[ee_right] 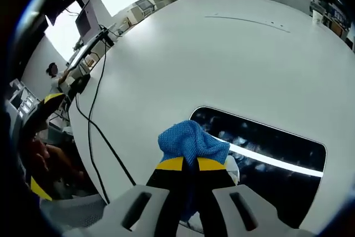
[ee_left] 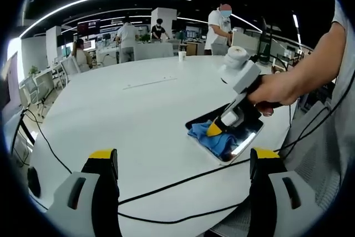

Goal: Wipe the mirror surface with the cleaning cloth until all visible marks leave the cleaned area.

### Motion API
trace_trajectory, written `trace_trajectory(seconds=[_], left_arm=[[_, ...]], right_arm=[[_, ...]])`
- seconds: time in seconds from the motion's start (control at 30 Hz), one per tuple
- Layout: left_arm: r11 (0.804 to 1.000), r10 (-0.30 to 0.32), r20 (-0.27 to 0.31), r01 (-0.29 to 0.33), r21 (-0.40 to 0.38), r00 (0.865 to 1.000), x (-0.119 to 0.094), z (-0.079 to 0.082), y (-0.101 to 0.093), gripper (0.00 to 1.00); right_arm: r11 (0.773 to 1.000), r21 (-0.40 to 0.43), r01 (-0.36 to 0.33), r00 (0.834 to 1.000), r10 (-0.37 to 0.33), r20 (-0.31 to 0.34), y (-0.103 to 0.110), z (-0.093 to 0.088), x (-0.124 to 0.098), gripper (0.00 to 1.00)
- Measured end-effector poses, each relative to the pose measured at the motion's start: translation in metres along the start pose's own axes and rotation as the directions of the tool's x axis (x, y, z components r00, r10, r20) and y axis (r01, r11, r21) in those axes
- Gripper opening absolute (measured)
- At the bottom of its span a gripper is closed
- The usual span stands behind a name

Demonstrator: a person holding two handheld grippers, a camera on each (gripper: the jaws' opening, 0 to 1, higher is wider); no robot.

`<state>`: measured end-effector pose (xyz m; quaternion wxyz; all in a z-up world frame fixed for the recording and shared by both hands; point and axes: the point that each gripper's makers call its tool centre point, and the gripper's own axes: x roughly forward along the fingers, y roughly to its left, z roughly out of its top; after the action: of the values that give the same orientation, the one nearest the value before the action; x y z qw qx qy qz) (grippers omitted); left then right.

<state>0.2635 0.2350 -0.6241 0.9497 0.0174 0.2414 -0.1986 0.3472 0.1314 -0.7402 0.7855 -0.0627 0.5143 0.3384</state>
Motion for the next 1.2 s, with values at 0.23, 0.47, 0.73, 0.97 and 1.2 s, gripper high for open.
trace_trajectory(seconds=[0.23, 0.47, 0.73, 0.97, 1.2], left_arm=[[1.0, -0.004, 0.011, 0.004, 0.002, 1.0, 0.002, 0.005, -0.002, 0.99], [0.999, -0.021, 0.044, 0.022, -0.028, 0.999, 0.007, 0.01, -0.009, 0.99], [0.999, -0.033, 0.047, 0.034, -0.03, 0.998, 0.012, 0.011, -0.017, 0.99], [0.999, -0.031, 0.039, 0.033, -0.03, 0.999, 0.012, 0.009, -0.017, 0.99], [0.999, -0.028, 0.038, 0.029, -0.033, 0.999, 0.01, 0.01, -0.017, 0.99]], right_arm=[[1.0, -0.001, -0.003, 1.0, 0.003, -0.004, -0.009, -0.004, -0.006, 0.01], [1.0, 0.01, -0.003, 1.0, 0.003, -0.002, -0.017, -0.009, -0.011, 0.01], [0.999, 0.033, 0.002, 1.0, -0.002, -0.006, -0.031, -0.015, -0.019, 0.01], [0.997, 0.083, -0.003, 1.0, 0.003, -0.001, -0.045, -0.018, -0.025, 0.01], [0.995, 0.095, 0.003, 1.0, -0.004, 0.004, -0.056, -0.023, -0.035, 0.01]])
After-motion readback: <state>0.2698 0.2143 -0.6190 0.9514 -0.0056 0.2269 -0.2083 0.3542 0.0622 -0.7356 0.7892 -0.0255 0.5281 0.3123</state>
